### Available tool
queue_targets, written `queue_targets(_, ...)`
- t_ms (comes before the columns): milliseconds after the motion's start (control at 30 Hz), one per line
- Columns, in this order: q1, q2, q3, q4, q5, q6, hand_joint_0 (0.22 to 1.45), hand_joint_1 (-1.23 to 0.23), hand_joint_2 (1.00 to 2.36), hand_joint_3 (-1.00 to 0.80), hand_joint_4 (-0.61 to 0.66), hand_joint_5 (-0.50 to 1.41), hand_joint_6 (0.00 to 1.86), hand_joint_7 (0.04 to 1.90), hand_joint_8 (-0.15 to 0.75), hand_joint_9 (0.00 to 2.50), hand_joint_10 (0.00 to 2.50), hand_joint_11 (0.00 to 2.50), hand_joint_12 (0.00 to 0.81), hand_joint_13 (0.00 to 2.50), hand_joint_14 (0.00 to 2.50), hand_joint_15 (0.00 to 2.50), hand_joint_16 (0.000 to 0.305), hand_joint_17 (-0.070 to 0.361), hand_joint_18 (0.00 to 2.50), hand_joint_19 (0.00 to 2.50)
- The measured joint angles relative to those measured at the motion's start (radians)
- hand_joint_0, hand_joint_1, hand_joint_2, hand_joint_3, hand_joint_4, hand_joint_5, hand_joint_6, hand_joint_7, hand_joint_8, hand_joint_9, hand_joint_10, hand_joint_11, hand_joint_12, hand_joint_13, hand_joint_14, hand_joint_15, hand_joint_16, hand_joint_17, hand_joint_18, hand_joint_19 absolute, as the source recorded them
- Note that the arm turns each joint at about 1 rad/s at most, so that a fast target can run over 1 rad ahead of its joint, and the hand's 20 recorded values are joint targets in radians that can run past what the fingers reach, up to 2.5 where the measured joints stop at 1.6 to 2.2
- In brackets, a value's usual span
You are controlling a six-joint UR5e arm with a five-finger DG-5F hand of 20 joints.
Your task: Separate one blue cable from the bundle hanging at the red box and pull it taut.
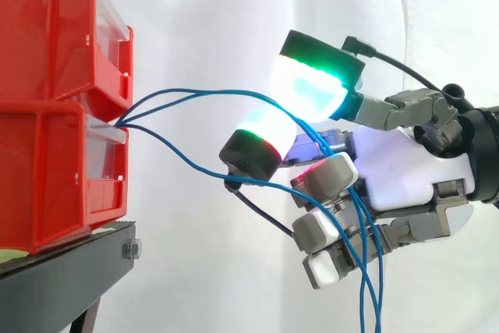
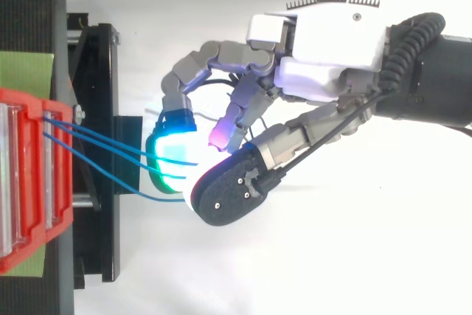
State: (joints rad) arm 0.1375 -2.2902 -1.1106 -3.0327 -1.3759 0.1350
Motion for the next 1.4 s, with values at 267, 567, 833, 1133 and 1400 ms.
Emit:
queue_targets(267,0.0,0.0,0.0,0.0,0.0,0.0,0.73,-0.99,1.0,-0.5,-0.11,-0.18,0.94,0.99,0.257,1.13,0.01,1.25,0.346,0.96,0.03,0.76,0.047,0.106,0.79,0.58)
queue_targets(567,0.0,0.0,0.0,-0.001,-0.003,0.0,0.56,-0.91,1.0,-0.5,-0.09,-0.18,0.94,0.98,0.271,1.16,0.01,1.26,0.358,0.96,0.03,0.77,0.049,0.109,0.79,0.63)
queue_targets(833,0.0,0.0,0.0,0.0,-0.001,0.0,0.51,-0.72,1.0,-0.5,-0.06,-0.18,0.92,0.93,0.29,1.19,0.01,1.25,0.376,0.99,0.02,0.78,0.052,0.118,0.81,0.63)
queue_targets(1133,0.0,0.0,0.0,-0.001,0.0,0.0,0.66,-0.76,1.0,-0.5,-0.1,-0.18,0.91,1.01,0.265,1.17,0.01,1.26,0.357,0.97,0.03,0.79,0.049,0.11,0.77,0.66)
queue_targets(1400,0.0,0.0,0.0,-0.002,-0.002,0.0,0.84,-0.88,1.0,-0.5,-0.17,-0.19,0.91,1.42,0.25,1.22,0.01,1.27,0.34,1.01,0.03,0.77,0.048,0.108,0.78,0.61)
